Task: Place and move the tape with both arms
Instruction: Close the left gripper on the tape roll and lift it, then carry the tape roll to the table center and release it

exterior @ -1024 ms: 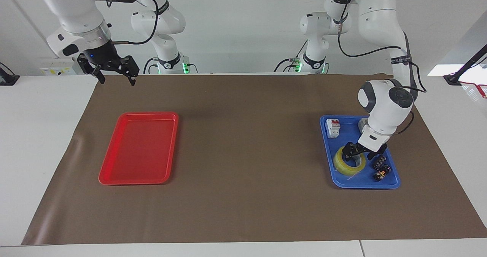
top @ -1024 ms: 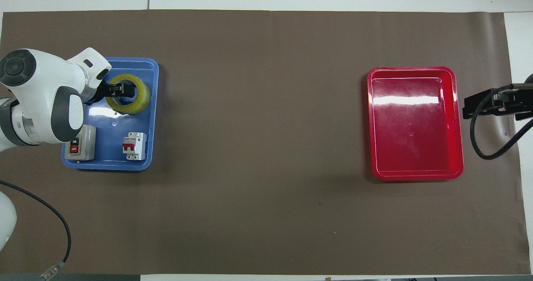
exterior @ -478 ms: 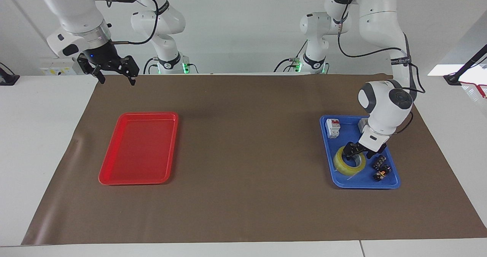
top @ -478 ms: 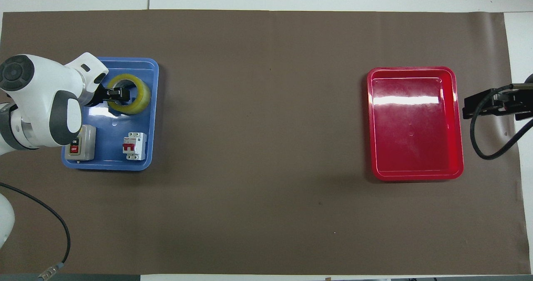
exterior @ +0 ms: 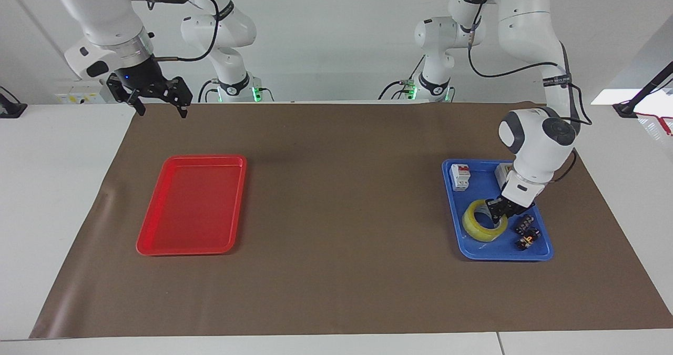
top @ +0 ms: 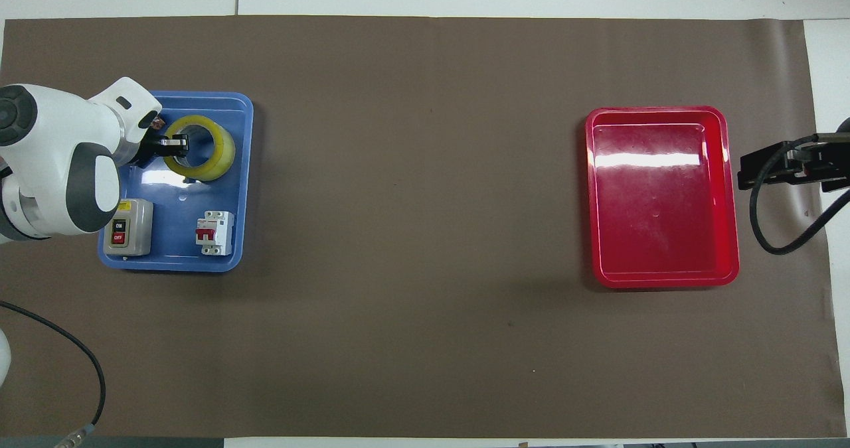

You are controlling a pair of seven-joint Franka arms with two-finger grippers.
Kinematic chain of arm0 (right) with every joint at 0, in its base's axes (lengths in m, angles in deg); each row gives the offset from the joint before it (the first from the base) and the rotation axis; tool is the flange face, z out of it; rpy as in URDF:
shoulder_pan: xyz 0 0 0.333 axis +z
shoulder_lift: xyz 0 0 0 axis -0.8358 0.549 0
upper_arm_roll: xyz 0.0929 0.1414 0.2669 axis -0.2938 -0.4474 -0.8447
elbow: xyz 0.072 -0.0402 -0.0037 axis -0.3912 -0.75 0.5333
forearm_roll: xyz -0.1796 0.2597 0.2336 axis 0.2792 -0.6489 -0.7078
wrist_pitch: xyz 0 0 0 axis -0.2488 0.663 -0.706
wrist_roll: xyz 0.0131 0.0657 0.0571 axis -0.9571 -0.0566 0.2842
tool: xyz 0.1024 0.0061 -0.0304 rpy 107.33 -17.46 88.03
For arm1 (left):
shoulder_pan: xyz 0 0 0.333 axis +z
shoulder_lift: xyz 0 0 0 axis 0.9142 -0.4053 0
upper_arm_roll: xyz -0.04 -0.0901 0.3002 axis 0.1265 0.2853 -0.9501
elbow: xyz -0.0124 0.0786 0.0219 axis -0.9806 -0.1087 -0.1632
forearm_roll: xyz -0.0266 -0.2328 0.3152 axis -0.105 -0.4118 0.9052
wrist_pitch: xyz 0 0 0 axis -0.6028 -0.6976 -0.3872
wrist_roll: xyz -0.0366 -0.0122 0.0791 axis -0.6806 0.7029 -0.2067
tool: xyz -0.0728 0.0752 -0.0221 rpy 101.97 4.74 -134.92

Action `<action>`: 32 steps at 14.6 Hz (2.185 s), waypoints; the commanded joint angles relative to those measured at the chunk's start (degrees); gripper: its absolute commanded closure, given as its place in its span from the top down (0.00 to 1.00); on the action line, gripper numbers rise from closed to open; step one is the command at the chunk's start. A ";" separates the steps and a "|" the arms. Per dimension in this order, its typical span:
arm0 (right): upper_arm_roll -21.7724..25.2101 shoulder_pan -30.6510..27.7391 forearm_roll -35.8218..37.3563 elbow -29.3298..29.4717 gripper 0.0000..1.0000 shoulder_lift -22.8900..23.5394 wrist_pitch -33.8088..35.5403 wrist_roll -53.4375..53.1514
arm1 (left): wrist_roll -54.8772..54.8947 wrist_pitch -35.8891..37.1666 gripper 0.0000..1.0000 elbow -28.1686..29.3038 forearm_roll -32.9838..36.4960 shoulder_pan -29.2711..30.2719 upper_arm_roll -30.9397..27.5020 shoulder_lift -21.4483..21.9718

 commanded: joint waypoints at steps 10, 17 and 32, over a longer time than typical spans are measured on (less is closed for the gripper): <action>-0.42 -0.78 -0.24 -0.83 1.00 -0.90 0.27 0.78 | -14.62 20.72 0.00 -4.49 -0.43 -9.46 0.91 11.14; -0.42 -0.78 -0.24 -0.83 1.00 -0.90 0.27 0.78 | -38.18 12.03 0.00 -4.58 5.99 -23.52 1.00 7.19; -0.33 -0.16 -0.24 -0.83 1.00 -0.82 0.18 0.96 | -44.00 5.51 0.00 -8.80 7.31 -34.00 0.91 -5.56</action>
